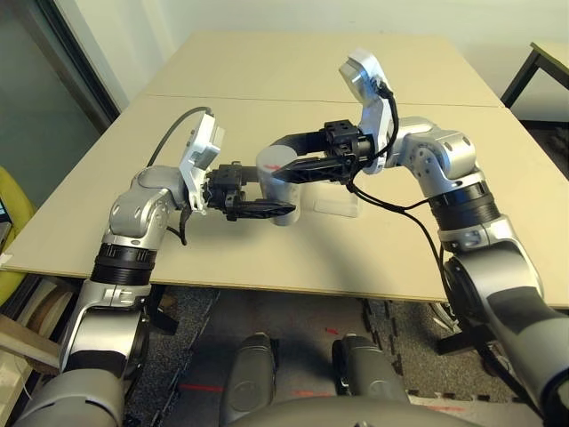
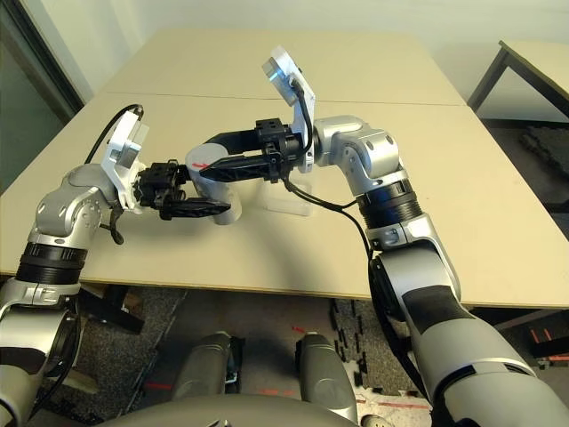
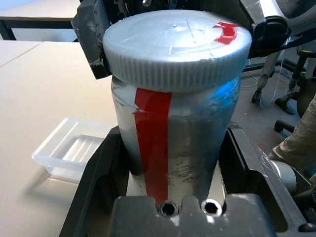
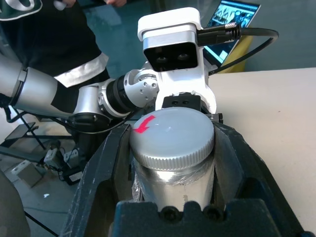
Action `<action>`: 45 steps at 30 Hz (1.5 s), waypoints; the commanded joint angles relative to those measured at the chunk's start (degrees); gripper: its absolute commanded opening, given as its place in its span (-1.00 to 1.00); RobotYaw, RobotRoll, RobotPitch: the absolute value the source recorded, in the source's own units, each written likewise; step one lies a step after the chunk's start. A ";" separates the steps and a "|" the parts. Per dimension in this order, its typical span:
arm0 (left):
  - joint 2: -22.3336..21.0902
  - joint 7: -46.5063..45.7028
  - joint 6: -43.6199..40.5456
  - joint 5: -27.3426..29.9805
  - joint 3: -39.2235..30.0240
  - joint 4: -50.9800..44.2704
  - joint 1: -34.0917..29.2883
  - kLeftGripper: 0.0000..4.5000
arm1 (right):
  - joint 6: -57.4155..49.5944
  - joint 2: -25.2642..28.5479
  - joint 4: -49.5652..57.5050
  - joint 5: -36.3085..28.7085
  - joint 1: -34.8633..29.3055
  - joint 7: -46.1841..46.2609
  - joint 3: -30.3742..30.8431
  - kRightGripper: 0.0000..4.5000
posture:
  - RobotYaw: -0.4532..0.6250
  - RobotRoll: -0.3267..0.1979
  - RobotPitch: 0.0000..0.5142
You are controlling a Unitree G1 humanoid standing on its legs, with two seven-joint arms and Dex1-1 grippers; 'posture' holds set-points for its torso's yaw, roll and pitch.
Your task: Pour the medicine from the bottle into the box.
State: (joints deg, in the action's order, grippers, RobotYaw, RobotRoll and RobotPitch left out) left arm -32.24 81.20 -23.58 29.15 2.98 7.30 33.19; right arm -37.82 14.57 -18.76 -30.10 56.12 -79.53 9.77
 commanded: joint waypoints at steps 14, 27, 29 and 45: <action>-0.58 -0.45 -0.43 -0.63 1.33 -0.13 0.23 0.25 | 3.96 -1.01 -2.57 2.09 1.51 -0.75 1.03 1.00 | -0.21 0.25 -0.82; -0.57 -0.56 -0.35 -0.60 1.33 0.08 0.47 0.25 | 9.48 -3.03 -8.38 5.52 3.33 1.33 0.28 1.00 | -0.21 0.25 -0.81; -0.70 -0.54 -0.41 -0.58 1.35 -0.06 0.36 0.25 | 9.20 -3.35 -7.75 5.29 3.10 1.31 0.32 1.00 | -0.21 0.25 -0.81; -1.81 -0.28 -0.35 -0.19 0.71 -0.65 -0.75 0.25 | 9.72 0.49 -9.56 5.42 2.65 1.67 -2.15 1.00 | -0.20 0.25 -0.86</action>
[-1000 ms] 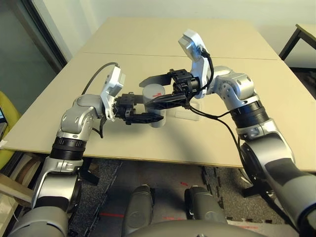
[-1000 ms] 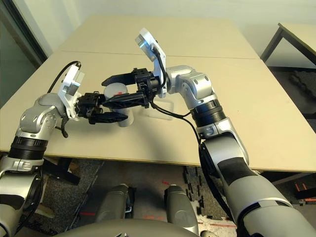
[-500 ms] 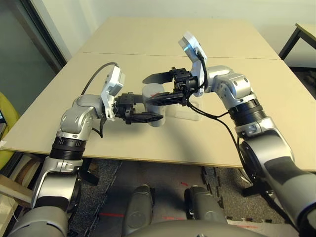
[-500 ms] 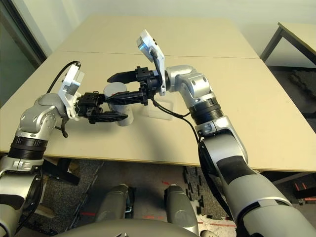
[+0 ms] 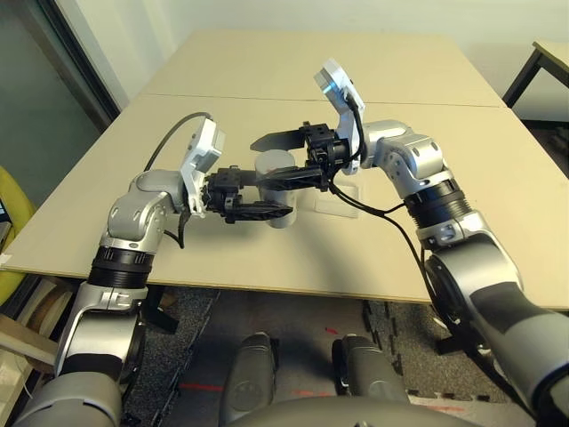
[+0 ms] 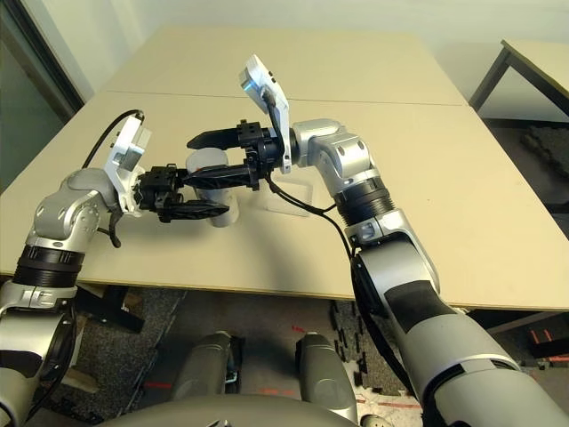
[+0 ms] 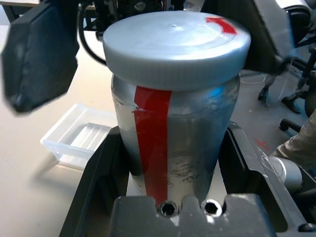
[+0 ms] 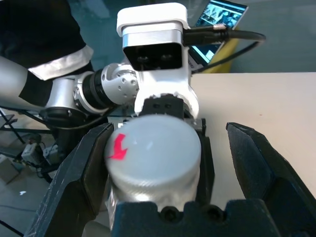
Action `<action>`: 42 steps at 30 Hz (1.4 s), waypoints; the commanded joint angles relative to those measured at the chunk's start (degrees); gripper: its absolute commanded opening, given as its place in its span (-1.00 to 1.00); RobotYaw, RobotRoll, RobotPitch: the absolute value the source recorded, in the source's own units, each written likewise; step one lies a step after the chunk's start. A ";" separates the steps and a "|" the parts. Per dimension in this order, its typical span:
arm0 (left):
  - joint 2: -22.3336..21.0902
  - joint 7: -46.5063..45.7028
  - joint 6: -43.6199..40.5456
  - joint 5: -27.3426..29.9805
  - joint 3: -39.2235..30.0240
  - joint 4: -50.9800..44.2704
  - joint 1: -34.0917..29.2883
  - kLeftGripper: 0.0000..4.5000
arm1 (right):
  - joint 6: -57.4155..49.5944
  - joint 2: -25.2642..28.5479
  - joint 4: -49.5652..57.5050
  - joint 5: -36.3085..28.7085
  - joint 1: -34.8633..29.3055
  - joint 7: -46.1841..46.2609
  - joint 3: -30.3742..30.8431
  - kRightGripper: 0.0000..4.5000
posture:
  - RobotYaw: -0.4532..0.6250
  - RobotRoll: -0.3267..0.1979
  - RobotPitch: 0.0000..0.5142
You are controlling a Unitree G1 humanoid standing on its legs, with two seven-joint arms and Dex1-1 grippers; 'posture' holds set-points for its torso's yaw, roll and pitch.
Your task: Pour the medicine from the bottle into the box.
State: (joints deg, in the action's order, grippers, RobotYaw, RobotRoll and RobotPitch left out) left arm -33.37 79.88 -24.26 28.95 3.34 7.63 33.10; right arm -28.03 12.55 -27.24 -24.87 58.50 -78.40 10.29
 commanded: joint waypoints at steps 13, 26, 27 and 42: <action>-1.08 0.58 1.29 -0.06 -0.38 -0.42 -1.15 0.25 | -5.94 13.34 6.86 -2.25 -4.26 -1.45 -5.31 1.00 | -0.22 0.25 -0.91; -0.64 0.28 2.83 -0.64 -0.14 1.44 -0.48 0.25 | -9.37 10.62 14.25 -4.89 -3.53 3.29 -4.14 1.00 | -0.25 0.25 -0.91; -0.66 0.35 3.01 -0.73 -0.11 1.71 -0.41 0.25 | -9.13 9.46 14.32 -4.38 -3.02 3.94 -3.27 1.00 | -0.25 0.25 -0.91; -0.74 -0.11 3.90 -1.02 -0.33 2.41 -0.26 0.25 | -6.41 2.71 12.55 -1.62 -0.91 4.89 1.55 1.00 | -0.23 0.25 -0.91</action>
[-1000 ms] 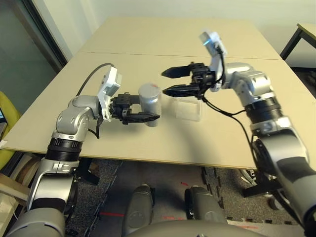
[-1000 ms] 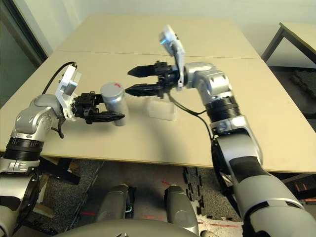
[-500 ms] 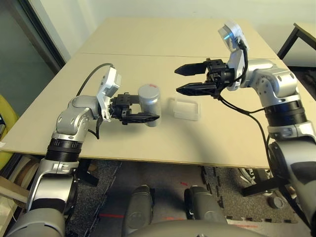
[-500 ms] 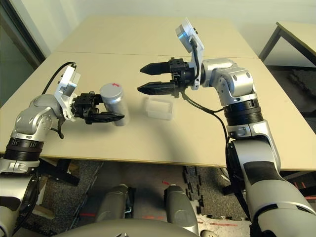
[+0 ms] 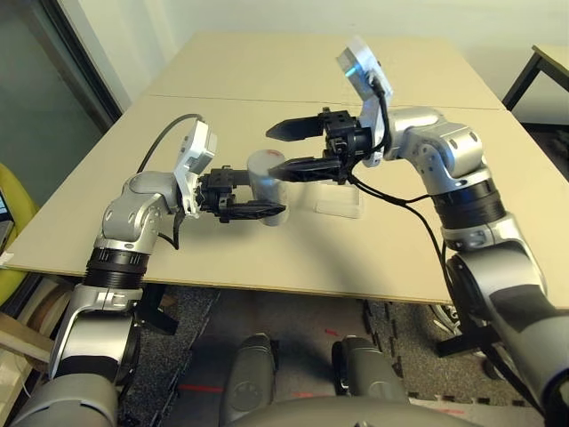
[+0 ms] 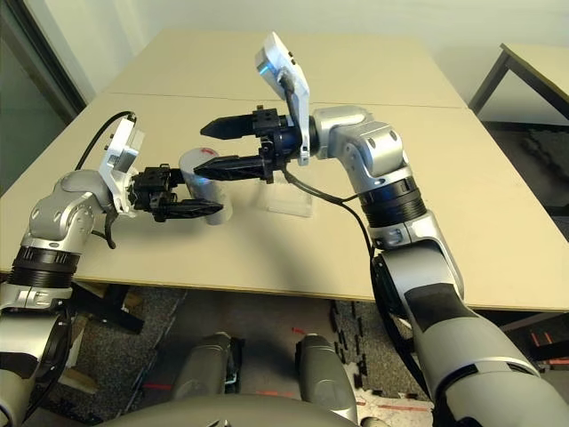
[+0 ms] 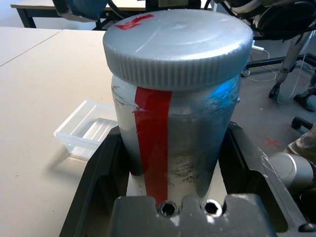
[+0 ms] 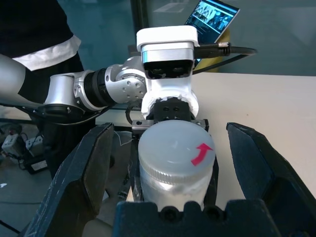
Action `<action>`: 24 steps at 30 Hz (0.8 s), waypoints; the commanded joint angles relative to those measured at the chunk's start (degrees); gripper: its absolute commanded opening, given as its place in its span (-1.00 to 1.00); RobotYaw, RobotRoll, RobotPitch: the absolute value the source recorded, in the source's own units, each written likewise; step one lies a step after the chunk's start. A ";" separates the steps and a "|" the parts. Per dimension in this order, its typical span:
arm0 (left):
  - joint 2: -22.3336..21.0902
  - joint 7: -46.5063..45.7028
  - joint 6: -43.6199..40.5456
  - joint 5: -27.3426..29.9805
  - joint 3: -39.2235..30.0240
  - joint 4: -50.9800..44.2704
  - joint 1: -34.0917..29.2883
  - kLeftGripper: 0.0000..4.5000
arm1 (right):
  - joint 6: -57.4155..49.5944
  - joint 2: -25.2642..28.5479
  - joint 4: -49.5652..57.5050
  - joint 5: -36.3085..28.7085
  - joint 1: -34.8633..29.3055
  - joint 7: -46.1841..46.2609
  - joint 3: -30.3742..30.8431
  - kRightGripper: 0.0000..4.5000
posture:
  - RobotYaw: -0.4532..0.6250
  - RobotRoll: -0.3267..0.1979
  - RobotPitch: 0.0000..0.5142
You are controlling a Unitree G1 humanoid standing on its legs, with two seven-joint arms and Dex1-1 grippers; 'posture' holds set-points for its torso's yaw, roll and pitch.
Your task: Pour the medicine from the bottle into the box.
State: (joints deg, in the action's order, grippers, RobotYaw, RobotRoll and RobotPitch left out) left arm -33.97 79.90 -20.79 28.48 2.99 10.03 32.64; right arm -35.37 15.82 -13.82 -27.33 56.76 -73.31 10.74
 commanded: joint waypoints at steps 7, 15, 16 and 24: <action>0.09 -0.38 0.42 -0.49 0.15 -0.24 0.34 0.25 | 3.40 -3.01 -4.55 3.07 1.83 -0.09 1.93 1.00 | -0.23 0.25 -0.90; 0.12 -0.61 0.22 -0.27 0.05 -0.73 0.11 0.25 | 5.71 -4.86 -8.12 4.69 2.83 0.02 2.11 1.00 | -0.21 0.25 -0.89; 0.10 -0.66 0.16 -0.22 0.05 -0.83 0.07 0.25 | 5.93 -4.97 -8.55 4.84 2.93 -0.01 2.06 1.00 | -0.21 0.25 -0.89; 0.06 -0.83 -0.04 -0.07 0.09 -1.15 -0.14 0.25 | 6.48 -5.01 -10.51 5.17 3.14 0.13 1.30 1.00 | -0.23 0.25 -0.89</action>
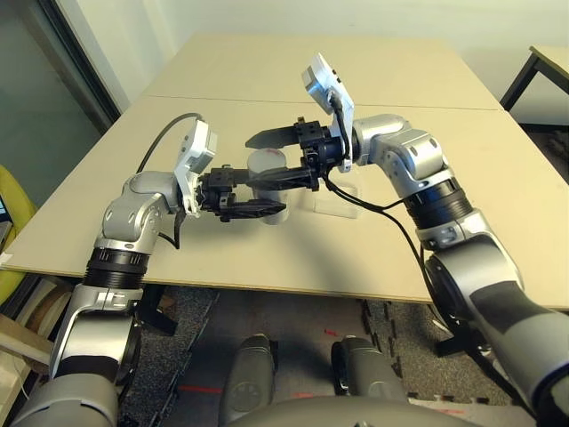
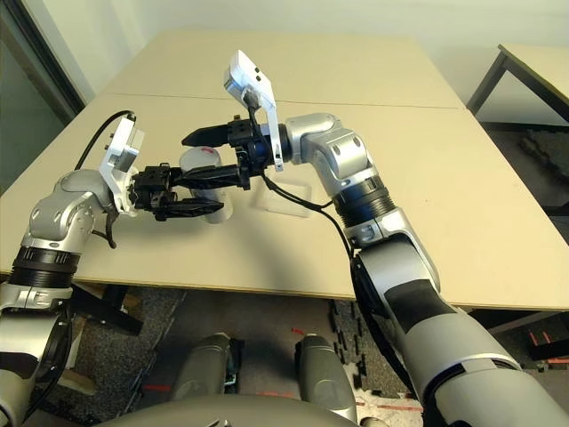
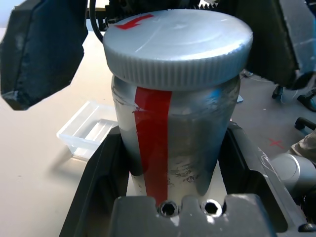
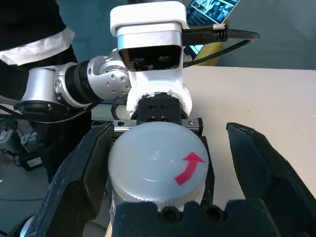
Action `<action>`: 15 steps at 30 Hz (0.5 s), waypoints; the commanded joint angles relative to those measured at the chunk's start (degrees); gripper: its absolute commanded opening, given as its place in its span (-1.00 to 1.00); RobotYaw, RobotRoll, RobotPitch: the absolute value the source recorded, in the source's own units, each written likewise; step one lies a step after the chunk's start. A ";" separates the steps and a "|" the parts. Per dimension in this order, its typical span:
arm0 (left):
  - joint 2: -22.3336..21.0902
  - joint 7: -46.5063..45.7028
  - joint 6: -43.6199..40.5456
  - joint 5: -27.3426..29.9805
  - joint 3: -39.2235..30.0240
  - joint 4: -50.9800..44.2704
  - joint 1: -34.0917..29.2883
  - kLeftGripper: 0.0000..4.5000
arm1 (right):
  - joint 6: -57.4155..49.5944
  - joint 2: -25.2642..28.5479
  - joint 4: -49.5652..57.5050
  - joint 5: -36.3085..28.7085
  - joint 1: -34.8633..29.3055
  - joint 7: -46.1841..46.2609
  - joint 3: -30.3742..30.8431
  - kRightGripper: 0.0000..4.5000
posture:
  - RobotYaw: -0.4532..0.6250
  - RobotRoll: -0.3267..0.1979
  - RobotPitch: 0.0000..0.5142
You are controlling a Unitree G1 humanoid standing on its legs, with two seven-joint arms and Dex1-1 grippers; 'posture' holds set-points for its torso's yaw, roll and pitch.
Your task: Pour the medicine from the bottle into the box.
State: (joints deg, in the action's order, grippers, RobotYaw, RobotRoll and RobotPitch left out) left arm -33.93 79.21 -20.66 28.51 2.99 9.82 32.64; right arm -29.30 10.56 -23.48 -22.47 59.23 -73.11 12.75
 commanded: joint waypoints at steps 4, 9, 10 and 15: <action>0.18 -0.15 -0.09 -0.17 0.22 -0.72 -0.01 0.25 | 0.09 0.85 -0.48 0.01 0.24 0.14 -1.23 1.00 | -0.23 0.25 -0.89; 0.15 0.02 -0.20 -0.13 0.30 -0.69 0.11 0.25 | -0.96 2.26 1.19 -0.69 -1.01 0.36 -1.96 1.00 | -0.24 0.25 -0.87; 0.14 0.03 -0.24 -0.11 0.30 -0.70 0.12 0.25 | -1.10 2.71 1.54 -0.80 -1.35 0.47 -2.18 1.00 | -0.24 0.25 -0.87; 0.15 -0.04 -0.30 -0.05 0.20 -0.66 0.27 0.25 | -1.92 4.29 3.10 -1.55 -2.57 1.02 -3.22 1.00 | -0.23 0.25 -0.87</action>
State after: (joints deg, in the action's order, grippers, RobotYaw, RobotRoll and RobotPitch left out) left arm -33.89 78.74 -20.92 28.51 2.99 9.84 32.65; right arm -30.68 13.81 -21.44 -23.63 57.12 -72.93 11.01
